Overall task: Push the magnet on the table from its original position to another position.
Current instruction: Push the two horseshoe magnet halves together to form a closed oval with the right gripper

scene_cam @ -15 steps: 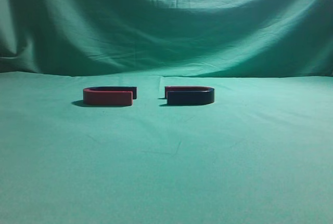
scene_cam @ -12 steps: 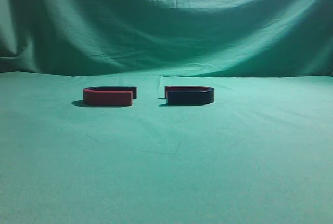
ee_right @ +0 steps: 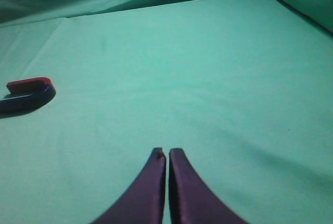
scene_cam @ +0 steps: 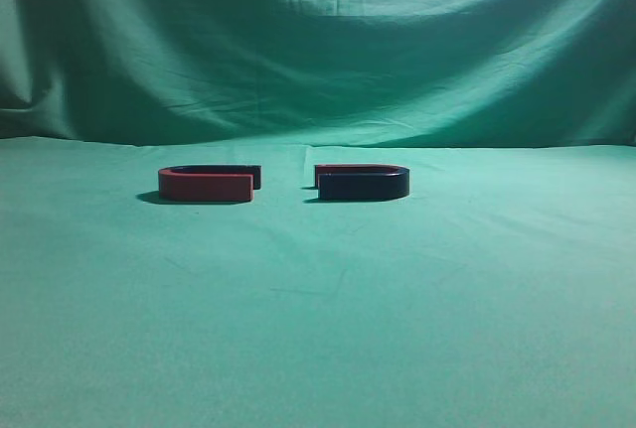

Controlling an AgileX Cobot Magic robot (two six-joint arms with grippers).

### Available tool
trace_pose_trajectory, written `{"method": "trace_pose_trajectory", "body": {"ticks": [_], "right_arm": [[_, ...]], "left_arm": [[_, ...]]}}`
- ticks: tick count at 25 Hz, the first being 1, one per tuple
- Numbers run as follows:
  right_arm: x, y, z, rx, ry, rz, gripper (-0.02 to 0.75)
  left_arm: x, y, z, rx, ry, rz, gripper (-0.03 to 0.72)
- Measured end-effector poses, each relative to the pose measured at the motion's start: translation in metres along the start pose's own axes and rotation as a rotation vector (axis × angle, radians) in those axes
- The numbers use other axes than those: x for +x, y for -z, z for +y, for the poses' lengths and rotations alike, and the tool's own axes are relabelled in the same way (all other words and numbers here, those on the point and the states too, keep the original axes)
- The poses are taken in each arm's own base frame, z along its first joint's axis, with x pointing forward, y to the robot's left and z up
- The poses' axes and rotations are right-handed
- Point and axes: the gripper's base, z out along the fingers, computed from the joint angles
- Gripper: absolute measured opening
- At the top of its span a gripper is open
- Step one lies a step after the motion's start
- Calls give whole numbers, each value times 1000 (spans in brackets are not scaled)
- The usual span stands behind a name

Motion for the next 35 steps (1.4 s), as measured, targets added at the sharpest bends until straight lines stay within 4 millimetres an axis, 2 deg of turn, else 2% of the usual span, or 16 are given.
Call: {"method": "trace_pose_trajectory", "body": {"ticks": [7,11,13,14,17,19,21,23,26,30,35], "right_arm": [[0,0,-1,9,29,0,0],[-4,0,-2,27,129,-42,0],[-11,0,-1,15,114,-130,0],[-23,3,1,-2,70,-266,0],[-41,9,1,-11,29,-471,0],[-46,12,2,-12,22,-520,0],[-55,18,3,-18,21,-503,0],[-74,27,7,-26,24,-467,0],[-101,30,12,-29,38,-316,0],[-133,18,17,-29,72,-48,0],[-153,-20,22,-43,66,277,0]], "left_arm": [[0,0,0,0,0,0,372],[0,0,0,0,0,0,372],[0,0,0,0,0,0,372],[0,0,0,0,0,0,372],[0,0,0,0,0,0,372],[0,0,0,0,0,0,372],[0,0,0,0,0,0,372],[0,0,0,0,0,0,372],[0,0,0,0,0,0,372],[0,0,0,0,0,0,372],[0,0,0,0,0,0,372]]}}
